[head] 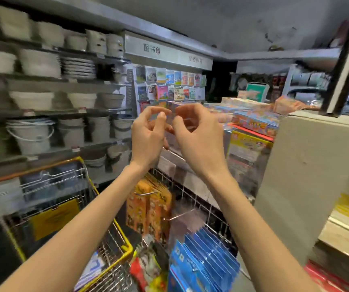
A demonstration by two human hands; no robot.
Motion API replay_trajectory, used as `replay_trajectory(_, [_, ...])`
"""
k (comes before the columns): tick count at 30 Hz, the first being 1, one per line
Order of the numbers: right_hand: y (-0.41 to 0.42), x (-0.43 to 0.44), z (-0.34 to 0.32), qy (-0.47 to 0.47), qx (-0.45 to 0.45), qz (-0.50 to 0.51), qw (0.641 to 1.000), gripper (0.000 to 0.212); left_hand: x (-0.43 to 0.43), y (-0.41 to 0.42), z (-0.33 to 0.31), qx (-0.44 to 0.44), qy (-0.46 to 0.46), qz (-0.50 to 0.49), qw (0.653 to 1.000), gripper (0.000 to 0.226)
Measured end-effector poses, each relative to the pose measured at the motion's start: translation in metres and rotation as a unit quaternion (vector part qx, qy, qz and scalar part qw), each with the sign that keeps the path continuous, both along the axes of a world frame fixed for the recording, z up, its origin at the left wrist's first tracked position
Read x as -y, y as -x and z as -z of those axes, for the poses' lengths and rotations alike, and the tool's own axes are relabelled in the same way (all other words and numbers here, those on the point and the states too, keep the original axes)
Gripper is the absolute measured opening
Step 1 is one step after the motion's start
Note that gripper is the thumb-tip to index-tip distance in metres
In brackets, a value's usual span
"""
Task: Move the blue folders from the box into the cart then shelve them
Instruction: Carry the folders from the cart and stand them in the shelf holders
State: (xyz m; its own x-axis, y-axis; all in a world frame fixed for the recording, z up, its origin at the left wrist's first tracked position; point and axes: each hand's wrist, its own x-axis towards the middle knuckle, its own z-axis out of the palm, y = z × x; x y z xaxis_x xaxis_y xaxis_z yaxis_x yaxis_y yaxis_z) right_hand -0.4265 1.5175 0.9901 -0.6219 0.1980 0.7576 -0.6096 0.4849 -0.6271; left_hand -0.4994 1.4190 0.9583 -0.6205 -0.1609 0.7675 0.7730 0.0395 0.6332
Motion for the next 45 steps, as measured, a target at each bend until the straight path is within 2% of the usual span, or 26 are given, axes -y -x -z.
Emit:
replay_trajectory(5, [0.036,0.038,0.022,0.002,0.069,-0.031,0.997,0.013,0.049,0.038,0.026,0.036,0.008,-0.038,0.999,0.016])
replay_trajectory(9, [0.068,0.081,0.044,0.028,0.087,-0.039,0.995,0.010,0.088,0.084,0.048,0.080,0.008,-0.050,0.996,0.015])
replay_trajectory(15, [0.133,0.154,0.079,0.055,0.102,-0.028,0.993,0.012,0.155,0.154,0.091,0.098,-0.003,-0.028,0.995,0.016])
replay_trajectory(23, [0.244,0.269,0.160,0.067,0.209,0.007,0.976,0.018,0.279,0.239,0.171,0.233,0.025,-0.007,0.972,0.017])
replay_trajectory(28, [0.290,0.304,0.219,0.044,0.283,0.019,0.958,0.019,0.320,0.274,0.230,0.322,0.025,-0.022,0.946,0.015])
replay_trajectory(33, [0.329,0.328,0.283,0.041,0.362,0.010,0.931,0.022,0.356,0.298,0.289,0.425,0.046,-0.058,0.902,0.016])
replay_trajectory(36, [0.349,0.342,0.321,0.034,0.413,-0.004,0.910,0.023,0.374,0.300,0.319,0.467,0.095,-0.074,0.876,0.014])
replay_trajectory(45, [0.375,0.363,0.447,-0.034,0.592,-0.043,0.804,0.020,0.422,0.316,0.427,0.607,0.136,-0.108,0.775,0.022])
